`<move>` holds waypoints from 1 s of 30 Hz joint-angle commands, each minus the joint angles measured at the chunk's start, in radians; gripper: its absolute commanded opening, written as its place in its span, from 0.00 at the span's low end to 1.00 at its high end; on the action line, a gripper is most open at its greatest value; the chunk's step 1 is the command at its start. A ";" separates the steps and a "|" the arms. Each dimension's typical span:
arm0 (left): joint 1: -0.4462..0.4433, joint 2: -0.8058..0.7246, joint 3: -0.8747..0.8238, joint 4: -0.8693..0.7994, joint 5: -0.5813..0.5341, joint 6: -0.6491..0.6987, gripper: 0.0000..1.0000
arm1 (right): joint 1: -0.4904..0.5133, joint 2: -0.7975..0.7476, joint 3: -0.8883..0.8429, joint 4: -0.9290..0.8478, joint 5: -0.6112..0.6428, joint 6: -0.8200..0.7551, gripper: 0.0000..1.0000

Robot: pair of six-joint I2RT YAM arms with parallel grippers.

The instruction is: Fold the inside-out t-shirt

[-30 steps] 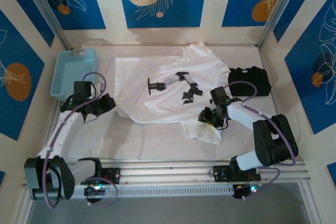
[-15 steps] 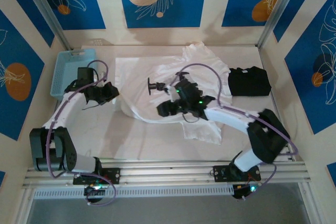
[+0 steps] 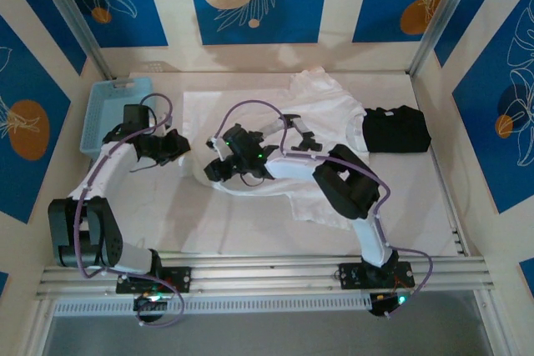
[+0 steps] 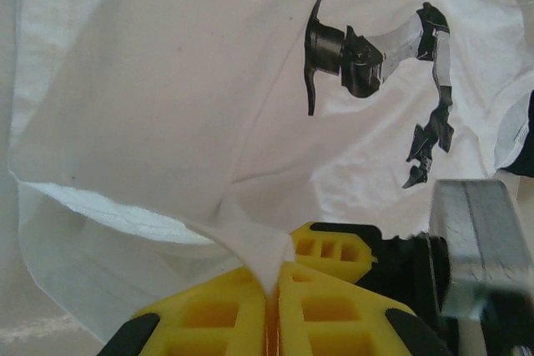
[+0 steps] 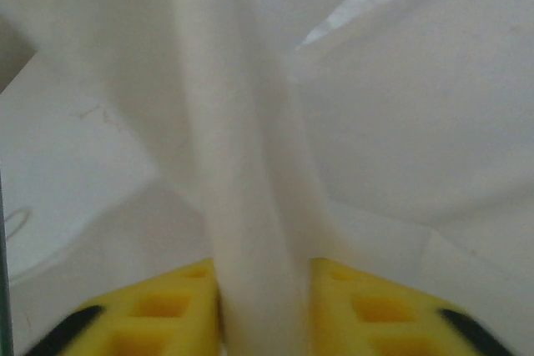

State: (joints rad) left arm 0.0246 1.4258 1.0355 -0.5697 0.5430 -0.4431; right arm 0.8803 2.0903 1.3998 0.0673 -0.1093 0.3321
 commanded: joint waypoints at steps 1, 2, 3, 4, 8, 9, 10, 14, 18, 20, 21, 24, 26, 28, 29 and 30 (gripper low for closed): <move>0.016 0.003 0.009 -0.025 0.020 0.029 0.12 | -0.020 -0.010 0.015 0.027 -0.030 0.012 0.11; 0.017 0.008 0.010 -0.025 0.019 0.035 0.12 | -0.027 -0.018 0.004 0.032 -0.047 0.019 0.07; 0.018 0.013 0.013 -0.024 0.015 0.041 0.14 | -0.034 -0.025 -0.005 0.035 -0.066 0.031 0.03; 0.018 0.017 0.013 -0.022 0.010 0.044 0.15 | -0.040 -0.028 -0.012 0.037 -0.085 0.044 0.01; 0.019 0.034 0.008 0.012 0.005 0.061 0.23 | -0.068 -0.028 -0.035 0.048 -0.173 0.124 0.00; 0.019 0.037 0.007 0.014 0.005 0.071 0.25 | -0.074 -0.025 -0.036 0.050 -0.188 0.147 0.00; 0.020 0.038 0.006 0.015 0.005 0.080 0.27 | -0.079 -0.019 -0.038 0.056 -0.202 0.166 0.00; 0.019 0.015 -0.017 0.026 -0.012 0.126 0.38 | -0.099 0.000 -0.040 0.083 -0.255 0.230 0.00; 0.018 0.007 -0.060 0.070 -0.025 0.154 0.46 | -0.101 0.002 -0.040 0.088 -0.274 0.226 0.00; 0.018 0.023 -0.055 0.070 -0.026 0.160 0.48 | -0.101 0.002 -0.041 0.089 -0.283 0.224 0.00; 0.018 0.032 -0.045 0.064 -0.031 0.162 0.49 | -0.101 0.001 -0.044 0.092 -0.287 0.222 0.00; 0.018 0.055 -0.011 0.045 -0.043 0.150 0.51 | -0.098 -0.006 -0.057 0.097 -0.290 0.222 0.00; 0.018 0.066 0.004 0.040 -0.038 0.130 0.52 | -0.095 -0.015 -0.076 0.097 -0.288 0.225 0.00; 0.016 0.068 0.008 0.033 -0.035 0.121 0.52 | -0.089 -0.029 -0.106 0.091 -0.286 0.232 0.00; 0.014 0.066 0.007 0.024 -0.042 0.119 0.52 | -0.085 -0.038 -0.128 0.089 -0.281 0.239 0.00; 0.012 0.059 0.001 0.013 -0.054 0.118 0.52 | -0.079 -0.050 -0.157 0.089 -0.277 0.244 0.00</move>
State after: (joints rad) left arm 0.0307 1.4853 1.0126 -0.5205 0.5102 -0.3153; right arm 0.7818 2.0872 1.2987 0.1707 -0.3702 0.5545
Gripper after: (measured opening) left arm 0.521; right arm 0.042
